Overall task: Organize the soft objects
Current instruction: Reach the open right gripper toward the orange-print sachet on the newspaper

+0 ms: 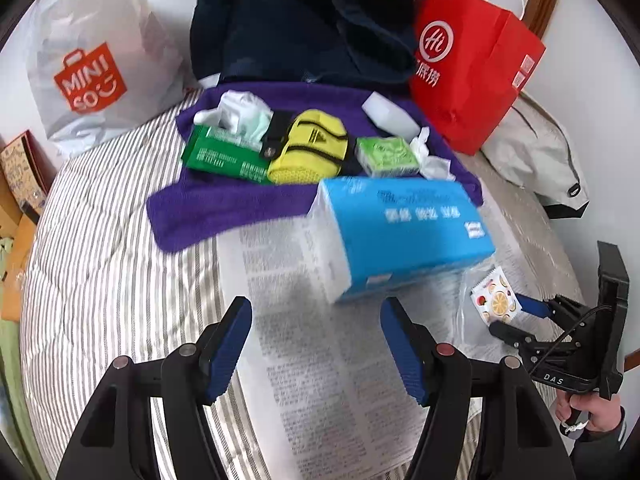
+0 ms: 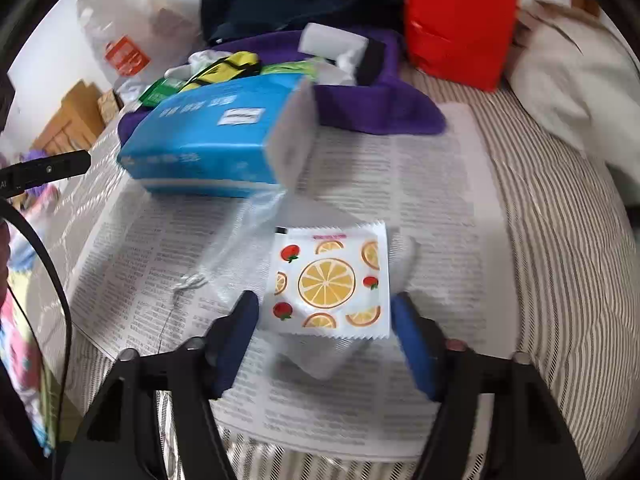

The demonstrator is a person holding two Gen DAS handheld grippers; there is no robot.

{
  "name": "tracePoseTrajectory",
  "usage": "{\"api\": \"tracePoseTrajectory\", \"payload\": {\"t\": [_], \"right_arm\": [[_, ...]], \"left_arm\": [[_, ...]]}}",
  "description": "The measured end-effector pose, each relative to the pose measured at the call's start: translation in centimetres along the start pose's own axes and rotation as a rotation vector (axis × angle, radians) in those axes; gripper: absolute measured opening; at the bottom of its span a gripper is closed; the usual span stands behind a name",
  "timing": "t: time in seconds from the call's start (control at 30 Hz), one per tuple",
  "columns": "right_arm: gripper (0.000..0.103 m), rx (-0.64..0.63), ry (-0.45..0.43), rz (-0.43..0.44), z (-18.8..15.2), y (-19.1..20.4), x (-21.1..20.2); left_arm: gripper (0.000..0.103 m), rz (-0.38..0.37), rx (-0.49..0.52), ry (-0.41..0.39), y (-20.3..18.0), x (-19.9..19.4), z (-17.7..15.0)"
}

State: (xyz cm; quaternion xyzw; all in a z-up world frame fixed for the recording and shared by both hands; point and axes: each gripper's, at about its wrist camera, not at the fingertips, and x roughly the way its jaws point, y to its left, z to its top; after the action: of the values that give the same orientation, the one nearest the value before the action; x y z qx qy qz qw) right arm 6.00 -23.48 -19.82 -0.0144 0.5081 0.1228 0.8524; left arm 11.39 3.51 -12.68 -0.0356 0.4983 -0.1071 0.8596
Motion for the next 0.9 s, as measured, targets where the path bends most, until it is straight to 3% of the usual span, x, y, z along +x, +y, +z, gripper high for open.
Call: {"api": "tracePoseTrajectory", "payload": {"t": [0.07,0.13,0.17,0.2,0.37,0.43,0.5,0.57,0.77,0.9], "right_arm": [[0.054,-0.018,-0.014,0.011,0.0,0.7,-0.3],[0.039,-0.013,-0.023,0.039,-0.1,0.7,-1.0],[0.024,-0.011,-0.022,0.047,-0.1,0.6,-1.2],[0.019,-0.007,-0.019,0.051,-0.1,0.5,-1.4],[0.02,0.033,0.012,0.079,-0.5,-0.6,-1.1],[0.026,0.062,0.018,0.112,-0.4,-0.8,-1.2],[0.057,0.06,0.009,0.126,-0.2,-0.4,-1.4],[0.067,0.027,-0.013,0.106,0.2,0.5,-1.5],[0.067,-0.027,0.013,0.083,1.1,2.5,0.4],[0.073,-0.102,0.011,0.011,0.9,4.0,1.2]], "left_arm": [[0.065,0.002,-0.011,0.011,0.3,0.2,-0.6],[0.065,0.003,-0.019,0.018,0.6,0.2,-1.1],[0.065,0.002,-0.021,0.023,0.7,0.3,-1.3],[0.065,0.002,-0.022,0.024,0.7,0.3,-1.5],[0.065,-0.005,-0.016,0.036,0.4,0.8,-2.3],[0.065,-0.014,-0.014,0.04,0.2,1.0,-2.5],[0.065,-0.017,-0.014,0.041,0.1,1.2,-2.7],[0.065,-0.024,-0.016,0.045,0.0,1.3,-2.8],[0.065,-0.025,-0.016,0.051,0.1,1.4,-2.8],[0.065,-0.02,-0.019,0.051,0.7,1.2,-2.9]]}}
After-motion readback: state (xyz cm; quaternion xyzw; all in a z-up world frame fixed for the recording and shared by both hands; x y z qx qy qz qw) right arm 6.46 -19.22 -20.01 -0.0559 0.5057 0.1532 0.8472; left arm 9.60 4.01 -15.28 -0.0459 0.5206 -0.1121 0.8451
